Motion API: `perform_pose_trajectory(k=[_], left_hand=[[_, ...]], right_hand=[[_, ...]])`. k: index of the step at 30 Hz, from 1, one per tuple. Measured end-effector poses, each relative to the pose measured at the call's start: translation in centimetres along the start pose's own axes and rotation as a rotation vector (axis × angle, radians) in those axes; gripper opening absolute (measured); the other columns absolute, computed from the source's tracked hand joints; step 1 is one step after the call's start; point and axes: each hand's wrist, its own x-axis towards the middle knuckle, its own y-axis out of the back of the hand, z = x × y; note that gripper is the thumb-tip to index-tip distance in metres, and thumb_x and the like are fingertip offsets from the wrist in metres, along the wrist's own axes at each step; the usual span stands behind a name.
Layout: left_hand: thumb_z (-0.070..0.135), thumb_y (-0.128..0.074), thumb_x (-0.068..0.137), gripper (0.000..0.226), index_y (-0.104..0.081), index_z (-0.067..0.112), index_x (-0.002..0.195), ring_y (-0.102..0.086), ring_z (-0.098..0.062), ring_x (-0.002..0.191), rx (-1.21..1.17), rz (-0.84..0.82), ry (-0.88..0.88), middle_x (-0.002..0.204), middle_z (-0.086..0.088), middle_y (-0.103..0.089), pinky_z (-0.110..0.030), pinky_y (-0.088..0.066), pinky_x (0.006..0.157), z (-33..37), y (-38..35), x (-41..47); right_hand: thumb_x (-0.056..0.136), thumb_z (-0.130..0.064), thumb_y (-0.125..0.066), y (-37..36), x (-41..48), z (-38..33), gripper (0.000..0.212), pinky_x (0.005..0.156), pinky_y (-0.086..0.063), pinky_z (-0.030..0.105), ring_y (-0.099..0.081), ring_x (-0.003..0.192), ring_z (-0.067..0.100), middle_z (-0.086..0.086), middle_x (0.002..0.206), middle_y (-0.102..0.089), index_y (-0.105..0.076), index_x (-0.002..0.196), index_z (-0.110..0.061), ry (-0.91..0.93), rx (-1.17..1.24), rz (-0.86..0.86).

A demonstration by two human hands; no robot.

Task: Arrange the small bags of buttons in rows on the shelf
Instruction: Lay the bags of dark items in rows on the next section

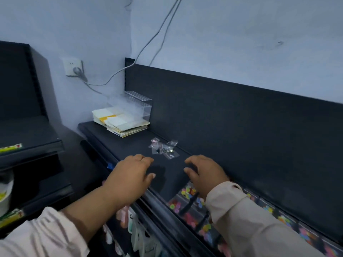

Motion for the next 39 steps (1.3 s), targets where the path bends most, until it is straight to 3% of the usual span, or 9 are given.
perform_pose_trajectory(k=[7, 19, 25, 28, 31, 34, 36, 39], left_hand=[[0.044, -0.049, 0.092, 0.046, -0.044, 0.025, 0.133, -0.05, -0.022, 0.115, 0.028, -0.012, 0.097, 0.122, 0.0, -0.055, -0.035, -0.043, 0.096, -2.4, -1.7, 5.7], [0.041, -0.054, 0.09, 0.046, -0.048, 0.024, 0.132, -0.054, -0.023, 0.114, -0.08, -0.093, 0.095, 0.125, -0.002, -0.055, -0.032, -0.046, 0.09, -6.8, -6.5, 16.4], [0.031, -0.056, 0.088, 0.035, -0.057, 0.024, 0.123, -0.057, -0.026, 0.109, -0.144, -0.175, -0.016, 0.12, -0.003, -0.059, -0.034, -0.048, 0.086, -9.7, -9.7, 22.3], [0.033, -0.051, 0.085, 0.022, -0.062, 0.022, 0.101, -0.059, -0.027, 0.1, -0.174, -0.203, -0.116, 0.105, -0.003, -0.061, -0.038, -0.05, 0.079, -11.0, -11.6, 25.4], [0.04, -0.041, 0.077, 0.03, -0.061, 0.022, 0.09, -0.058, -0.024, 0.091, -0.183, -0.234, -0.209, 0.093, -0.001, -0.061, -0.038, -0.05, 0.075, -12.2, -13.9, 27.9], [0.038, -0.041, 0.083, 0.031, -0.063, 0.018, 0.092, -0.055, -0.021, 0.091, -0.158, -0.266, -0.293, 0.092, -0.003, -0.063, -0.032, -0.044, 0.083, -12.7, -15.9, 30.0], [0.038, -0.052, 0.087, 0.026, -0.064, 0.021, 0.101, -0.054, -0.02, 0.097, -0.16, -0.318, -0.349, 0.099, -0.002, -0.062, -0.028, -0.037, 0.085, -12.9, -17.0, 31.1], [0.042, -0.064, 0.08, 0.036, -0.061, 0.03, 0.113, -0.051, -0.02, 0.108, -0.182, -0.406, -0.405, 0.109, 0.0, -0.058, -0.03, -0.039, 0.091, -12.8, -18.3, 31.9]], right_hand=[[0.088, -0.032, -0.057, -2.7, 8.2, 2.7, 0.025, 0.083, -0.045, 0.027, -0.058, 0.094, 0.019, -0.001, 0.107, -0.055, -0.059, 0.11, -0.023, -0.024, 0.031, -0.036], [0.085, -0.034, -0.06, -7.6, 16.3, 5.4, 0.031, 0.09, -0.046, 0.031, -0.056, 0.106, 0.023, 0.004, 0.117, -0.056, -0.059, 0.114, -0.021, -0.199, 0.02, -0.163], [0.086, -0.035, -0.058, -12.0, 19.1, 5.5, 0.03, 0.088, -0.047, 0.031, -0.057, 0.107, 0.024, 0.004, 0.118, -0.06, -0.059, 0.112, -0.02, -0.338, -0.004, -0.242], [0.084, -0.039, -0.057, -13.9, 20.5, 5.6, 0.032, 0.087, -0.045, 0.029, -0.056, 0.109, 0.024, 0.003, 0.118, -0.061, -0.061, 0.111, -0.022, -0.404, -0.001, -0.269], [0.083, -0.039, -0.057, -15.9, 21.6, 5.7, 0.033, 0.09, -0.043, 0.026, -0.053, 0.113, 0.022, 0.001, 0.119, -0.059, -0.06, 0.112, -0.025, -0.476, -0.013, -0.264], [0.081, -0.038, -0.061, -17.4, 22.3, 5.6, 0.036, 0.093, -0.041, 0.026, -0.049, 0.116, 0.023, 0.002, 0.122, -0.055, -0.058, 0.115, -0.025, -0.526, -0.045, -0.289], [0.081, -0.035, -0.063, -18.1, 22.5, 5.7, 0.042, 0.097, -0.039, 0.026, -0.043, 0.121, 0.024, 0.002, 0.126, -0.05, -0.054, 0.12, -0.024, -0.532, -0.068, -0.307], [0.086, -0.029, -0.056, -18.7, 22.4, 5.6, 0.034, 0.097, -0.04, 0.027, -0.041, 0.121, 0.025, 0.003, 0.126, -0.05, -0.054, 0.12, -0.023, -0.539, -0.106, -0.265]])
